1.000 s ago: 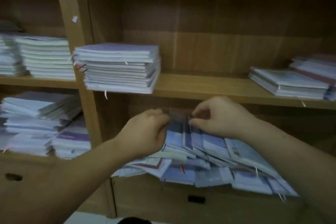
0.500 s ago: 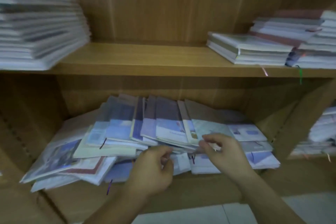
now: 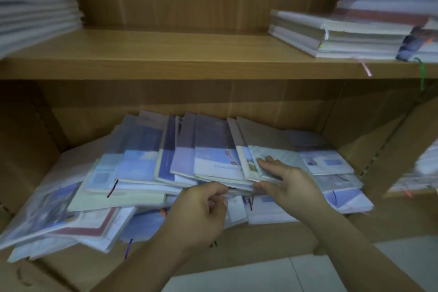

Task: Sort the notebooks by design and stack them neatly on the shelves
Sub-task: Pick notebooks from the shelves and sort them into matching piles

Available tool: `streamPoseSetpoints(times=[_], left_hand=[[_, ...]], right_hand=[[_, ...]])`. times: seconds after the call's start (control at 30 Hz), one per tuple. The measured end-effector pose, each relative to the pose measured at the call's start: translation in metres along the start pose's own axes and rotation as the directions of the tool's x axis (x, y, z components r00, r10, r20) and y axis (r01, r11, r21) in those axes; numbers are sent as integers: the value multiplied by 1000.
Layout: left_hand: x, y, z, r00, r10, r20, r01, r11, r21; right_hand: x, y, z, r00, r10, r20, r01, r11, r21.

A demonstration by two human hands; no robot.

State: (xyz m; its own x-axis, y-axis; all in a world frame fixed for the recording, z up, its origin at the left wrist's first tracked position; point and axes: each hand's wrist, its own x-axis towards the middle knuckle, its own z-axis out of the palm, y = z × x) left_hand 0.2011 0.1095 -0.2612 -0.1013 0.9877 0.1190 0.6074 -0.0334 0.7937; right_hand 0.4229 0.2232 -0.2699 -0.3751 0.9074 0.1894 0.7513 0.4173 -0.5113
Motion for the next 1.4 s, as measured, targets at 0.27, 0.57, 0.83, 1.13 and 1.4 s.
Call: streamPoseSetpoints(times=[0.27, 0.57, 0.83, 1.13, 1.4], left_hand=[[-1, 16, 15, 997, -69, -25, 62, 975, -213], [-1, 43, 23, 876, -446, 184, 447, 607, -657], [1, 40, 22, 865, -452, 216, 481, 630, -610], [-5, 36, 21, 888, -404, 220, 454, 697, -555], [-15, 37, 31, 913, -392, 115, 407, 856, -319]], right_hand=[[-24, -22, -5, 902, -360, -239, 284, 911, -301], [-55, -49, -3, 926, -373, -62, 373, 928, -11], [-46, 11, -30, 917, 391, -82, -394, 919, -12], [-54, 16, -8, 840, 532, 107, -531, 766, 363], [-57, -1, 5, 882, 447, 149, -471, 844, 255]])
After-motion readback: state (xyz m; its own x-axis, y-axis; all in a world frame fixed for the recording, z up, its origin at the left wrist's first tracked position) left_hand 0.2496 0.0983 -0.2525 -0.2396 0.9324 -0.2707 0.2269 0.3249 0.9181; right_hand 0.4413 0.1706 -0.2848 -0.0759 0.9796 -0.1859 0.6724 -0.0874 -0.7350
